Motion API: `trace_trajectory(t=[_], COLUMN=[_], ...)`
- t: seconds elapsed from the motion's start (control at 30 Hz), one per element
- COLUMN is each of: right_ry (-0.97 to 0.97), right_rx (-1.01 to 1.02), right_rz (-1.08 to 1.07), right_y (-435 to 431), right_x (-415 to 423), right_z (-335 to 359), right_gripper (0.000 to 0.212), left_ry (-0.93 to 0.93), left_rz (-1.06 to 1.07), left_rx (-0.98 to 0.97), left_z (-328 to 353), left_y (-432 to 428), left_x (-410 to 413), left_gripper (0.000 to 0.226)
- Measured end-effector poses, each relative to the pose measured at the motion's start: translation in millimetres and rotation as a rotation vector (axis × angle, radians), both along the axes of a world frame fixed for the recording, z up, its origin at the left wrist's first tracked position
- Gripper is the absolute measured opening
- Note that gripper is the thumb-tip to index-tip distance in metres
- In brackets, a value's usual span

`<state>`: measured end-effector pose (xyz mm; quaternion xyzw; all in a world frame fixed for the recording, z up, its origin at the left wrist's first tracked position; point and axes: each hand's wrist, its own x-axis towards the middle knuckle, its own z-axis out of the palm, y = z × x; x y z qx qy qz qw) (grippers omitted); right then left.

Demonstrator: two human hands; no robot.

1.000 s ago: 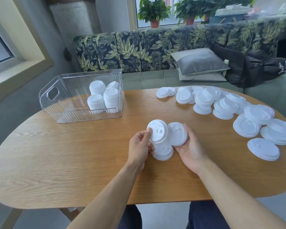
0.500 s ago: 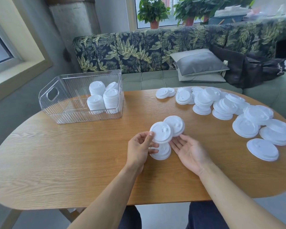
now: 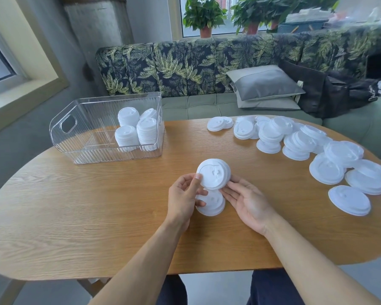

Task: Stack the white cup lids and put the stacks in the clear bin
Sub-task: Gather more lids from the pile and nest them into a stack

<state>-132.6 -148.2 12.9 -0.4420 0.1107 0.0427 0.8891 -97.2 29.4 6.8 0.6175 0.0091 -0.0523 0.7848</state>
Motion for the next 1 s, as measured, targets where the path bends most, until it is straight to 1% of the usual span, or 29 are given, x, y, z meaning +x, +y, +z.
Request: trace_trajectory(t=[0.17,0.33,0.43,0.5,0.57,0.63,0.73,0.87,1.0], right_ry=[-0.020,-0.005,-0.043,-0.063,-0.049,-0.039,-0.056,-0.061,-0.085], right_rx=[-0.019,-0.010,-0.035,-0.073,-0.099,-0.117,-0.147,-0.148,-0.169], right_rz=[0.015,-0.014,-0.012,-0.013,-0.066,-0.109,-0.107,-0.124,-0.130], right_y=[0,2,4,7,9,11,11,12,14], right_x=[-2,-3,-5,-5,-5,-5,-7,-7,-7], right_z=[1,3,7,8,8,7,5,3,2], right_gripper=[0.031,0.029,0.036,0.045,0.053,0.050,0.041,0.039,0.031], left_ry=[-0.008,-0.030,-0.054,-0.069,-0.083,-0.081,-0.056,-0.068,-0.064], left_rz=[0.025,0.078,0.071,0.064,0.065,0.068,0.064,0.036,-0.007], left_rx=[0.048,0.062,0.085,0.099,0.106,0.098,0.078,0.080,0.080], left_z=[-1,-3,-4,-5,-6,-6,-5,-5,-3], left_y=[-2,-4,-5,-4,-3,-2,-2,-1,3], left_x=[1,-1,-2,-2,-3,-4,-4,-4,-4], left_gripper=[0.031,0.029,0.028,0.026,0.021,0.022,0.026,0.027,0.031])
